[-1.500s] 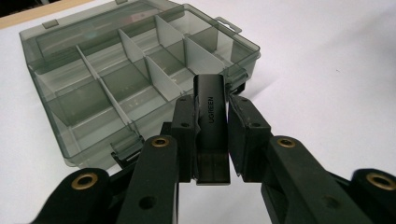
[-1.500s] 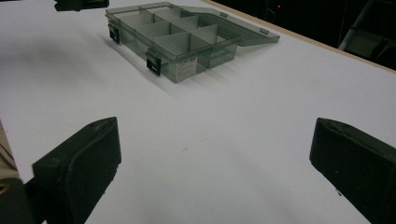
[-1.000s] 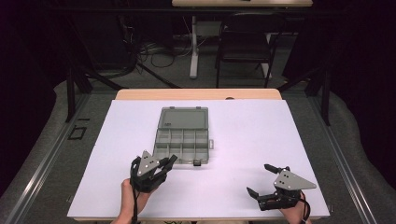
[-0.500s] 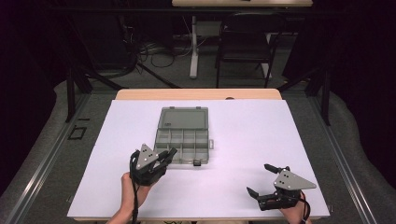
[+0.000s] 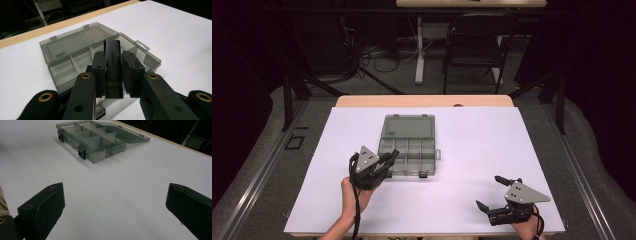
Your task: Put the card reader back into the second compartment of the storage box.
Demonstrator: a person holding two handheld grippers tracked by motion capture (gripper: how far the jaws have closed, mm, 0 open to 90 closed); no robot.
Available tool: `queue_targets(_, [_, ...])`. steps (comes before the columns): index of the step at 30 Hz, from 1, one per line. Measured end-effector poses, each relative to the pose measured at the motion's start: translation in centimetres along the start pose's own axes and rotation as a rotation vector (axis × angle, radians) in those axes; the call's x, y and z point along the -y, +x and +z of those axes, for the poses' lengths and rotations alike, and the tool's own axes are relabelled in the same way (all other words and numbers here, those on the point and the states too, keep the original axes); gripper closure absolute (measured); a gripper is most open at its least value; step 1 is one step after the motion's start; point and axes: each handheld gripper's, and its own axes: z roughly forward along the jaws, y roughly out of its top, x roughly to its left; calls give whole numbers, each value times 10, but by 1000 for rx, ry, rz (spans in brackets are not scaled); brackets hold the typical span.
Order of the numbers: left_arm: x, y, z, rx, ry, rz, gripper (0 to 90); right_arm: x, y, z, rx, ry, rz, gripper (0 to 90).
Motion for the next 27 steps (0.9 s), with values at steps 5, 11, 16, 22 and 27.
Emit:
queue_targets(5, [-3,4,5,-11,-4,-6,734,0,0,0,0,-1,0,17])
queue_targets(11, [-6,9,11,-16,0,-15,734,0,0,0,2,-2,1,17])
queue_targets(16, [-7,12,17,-22,0,-21,734,0,0,0,2,0,0,17])
queue_targets(22, [-10,15,23,-31,-1,-34,734,1,0,0,1,0,3,17])
queue_targets(27, [-11,17,29,-35,-1,-41,734,1,0,1,2,6,1,18])
